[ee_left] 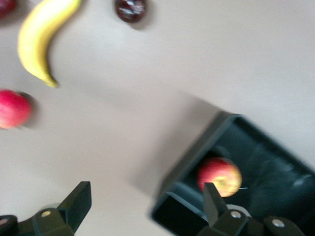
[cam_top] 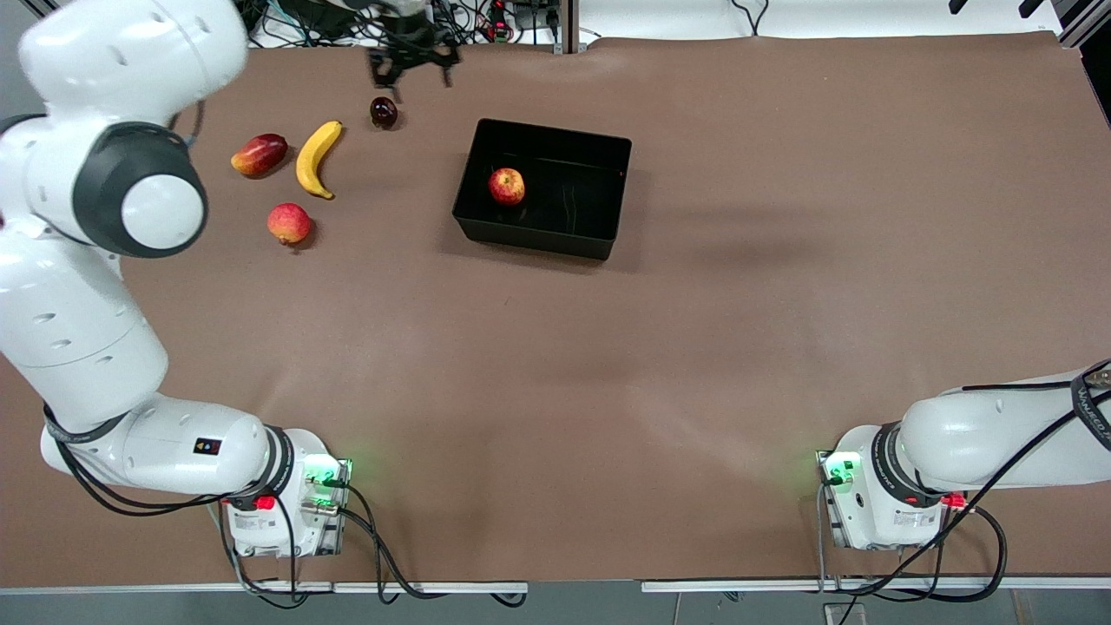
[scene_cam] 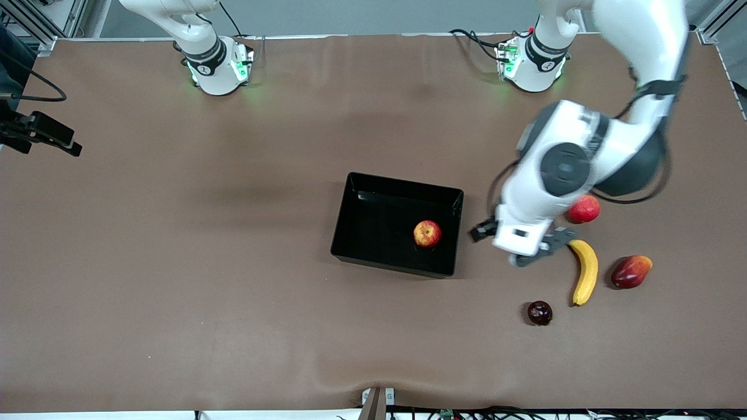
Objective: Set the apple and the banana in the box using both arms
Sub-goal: 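Move the left gripper over the yellow banana, then lower the open left gripper around the middle of the banana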
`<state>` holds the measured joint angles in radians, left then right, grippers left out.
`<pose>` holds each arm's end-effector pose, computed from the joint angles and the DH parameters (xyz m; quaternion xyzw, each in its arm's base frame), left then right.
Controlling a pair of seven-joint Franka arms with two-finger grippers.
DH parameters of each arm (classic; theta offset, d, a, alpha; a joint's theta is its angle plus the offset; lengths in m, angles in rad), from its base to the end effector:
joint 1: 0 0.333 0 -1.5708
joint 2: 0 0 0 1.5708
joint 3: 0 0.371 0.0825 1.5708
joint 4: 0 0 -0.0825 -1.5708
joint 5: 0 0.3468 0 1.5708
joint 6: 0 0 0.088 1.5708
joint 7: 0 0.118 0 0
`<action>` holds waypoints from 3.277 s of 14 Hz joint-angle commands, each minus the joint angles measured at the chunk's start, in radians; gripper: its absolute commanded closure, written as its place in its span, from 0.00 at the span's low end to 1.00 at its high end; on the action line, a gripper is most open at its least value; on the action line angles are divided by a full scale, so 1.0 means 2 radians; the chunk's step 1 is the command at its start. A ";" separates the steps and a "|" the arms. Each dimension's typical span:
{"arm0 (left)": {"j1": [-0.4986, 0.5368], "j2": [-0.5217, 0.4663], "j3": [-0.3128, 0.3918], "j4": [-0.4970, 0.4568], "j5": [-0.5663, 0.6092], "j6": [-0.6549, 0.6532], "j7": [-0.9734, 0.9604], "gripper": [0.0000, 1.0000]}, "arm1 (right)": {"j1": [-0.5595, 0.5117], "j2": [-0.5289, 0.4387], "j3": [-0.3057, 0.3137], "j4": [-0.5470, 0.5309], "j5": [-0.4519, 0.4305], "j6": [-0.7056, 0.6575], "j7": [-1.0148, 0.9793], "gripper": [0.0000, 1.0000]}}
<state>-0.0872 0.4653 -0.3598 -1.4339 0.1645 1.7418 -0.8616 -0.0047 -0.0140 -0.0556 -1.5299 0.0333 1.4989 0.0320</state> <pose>0.6211 -0.2275 0.4775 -0.9780 -0.1989 0.0507 0.0385 0.5043 -0.0266 0.6871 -0.9988 0.0451 0.0083 0.0171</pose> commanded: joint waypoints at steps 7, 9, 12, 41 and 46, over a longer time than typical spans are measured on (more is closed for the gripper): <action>0.118 -0.021 -0.003 -0.109 0.050 0.039 0.200 0.00 | -0.004 0.004 0.006 0.009 -0.002 -0.005 -0.004 0.00; 0.147 -0.021 -0.003 -0.131 0.050 0.075 0.237 0.00 | -0.007 0.004 0.006 0.009 -0.001 -0.004 -0.004 0.00; 0.167 -0.021 -0.003 -0.151 0.050 0.109 0.272 0.00 | -0.004 0.004 0.006 0.009 -0.001 -0.005 -0.004 0.00; 0.216 0.010 -0.003 -0.196 0.040 0.238 0.371 0.00 | -0.002 0.004 0.007 0.009 -0.001 -0.006 -0.004 0.00; 0.217 0.022 -0.003 -0.200 0.040 0.264 0.371 0.00 | -0.003 0.004 0.007 0.009 -0.001 -0.006 -0.004 0.00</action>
<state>0.3331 0.5099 -0.3585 -1.8183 0.2491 2.2381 -0.1364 -0.0045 -0.0139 -0.0473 -1.5297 0.0334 1.4983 0.0315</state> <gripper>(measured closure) 0.000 0.000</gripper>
